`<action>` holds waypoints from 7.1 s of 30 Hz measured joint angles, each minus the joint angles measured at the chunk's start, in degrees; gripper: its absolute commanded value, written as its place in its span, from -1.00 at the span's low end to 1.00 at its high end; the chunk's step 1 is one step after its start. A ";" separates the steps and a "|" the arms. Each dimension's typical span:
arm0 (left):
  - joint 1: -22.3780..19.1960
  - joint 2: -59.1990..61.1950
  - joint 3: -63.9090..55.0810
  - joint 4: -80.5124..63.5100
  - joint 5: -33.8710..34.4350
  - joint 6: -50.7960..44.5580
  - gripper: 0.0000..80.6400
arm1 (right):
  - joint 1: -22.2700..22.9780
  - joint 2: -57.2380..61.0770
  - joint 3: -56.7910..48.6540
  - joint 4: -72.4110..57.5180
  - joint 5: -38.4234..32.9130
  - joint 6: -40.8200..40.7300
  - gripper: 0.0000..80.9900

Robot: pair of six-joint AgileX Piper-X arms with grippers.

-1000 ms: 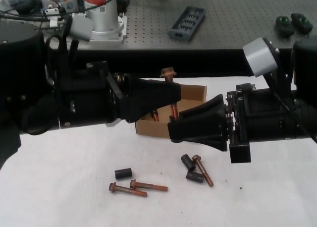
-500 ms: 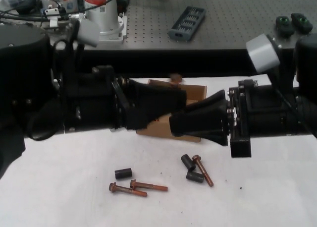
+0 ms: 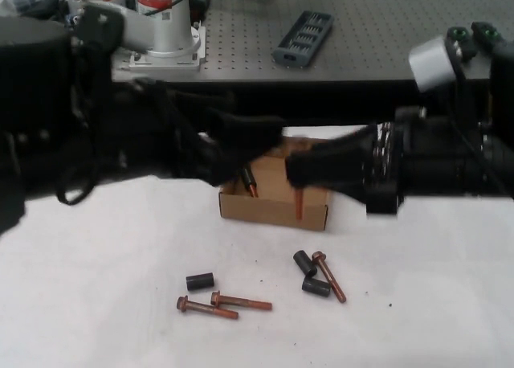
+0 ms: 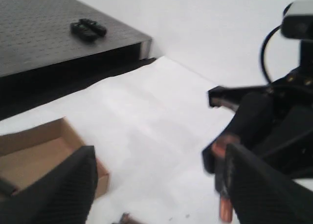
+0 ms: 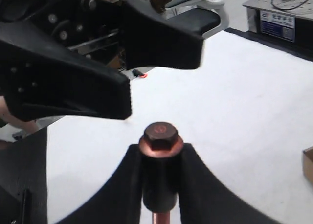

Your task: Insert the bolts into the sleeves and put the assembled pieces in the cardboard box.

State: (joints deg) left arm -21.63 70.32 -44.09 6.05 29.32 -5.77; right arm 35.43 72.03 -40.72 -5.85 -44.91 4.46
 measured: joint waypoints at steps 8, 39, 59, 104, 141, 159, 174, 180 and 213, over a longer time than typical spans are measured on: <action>2.26 -1.82 0.00 8.89 -3.01 6.94 0.00 | -5.79 9.48 -8.16 0.00 1.75 3.28 -0.85; 2.32 -18.40 0.00 13.84 -7.67 1.43 -0.12 | -7.59 46.76 -44.62 27.01 17.43 33.32 -0.07; 2.32 1.56 -0.12 10.28 -11.13 -30.35 -0.12 | -6.02 12.19 -26.46 46.69 26.51 4.23 -0.25; -13.70 24.52 -13.80 13.92 -12.54 -58.46 -0.31 | -1.69 -21.11 -3.90 58.82 44.32 4.56 -0.25; -22.71 47.04 -40.45 27.40 -19.05 -57.34 -0.32 | -7.67 -34.15 4.06 62.46 43.45 3.25 -0.51; -22.71 48.19 -40.60 29.91 -21.62 -55.54 -0.32 | -7.67 -34.15 4.06 62.77 43.02 3.25 -0.51; -22.38 49.15 -40.60 31.04 -23.45 -55.88 -0.32 | -7.67 -34.15 4.06 64.37 43.02 3.25 -0.51; -22.38 49.89 -40.76 31.19 -23.52 -57.25 -0.32 | -7.67 -34.15 4.06 64.52 42.43 3.59 -0.51; -24.25 51.47 -42.80 34.01 -25.08 -58.66 -0.98 | -7.67 -34.15 4.06 64.63 41.78 4.95 -0.51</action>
State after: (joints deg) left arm -45.88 121.80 -86.89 40.06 4.24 -64.43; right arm 27.76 37.89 -36.66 58.78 -3.13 9.41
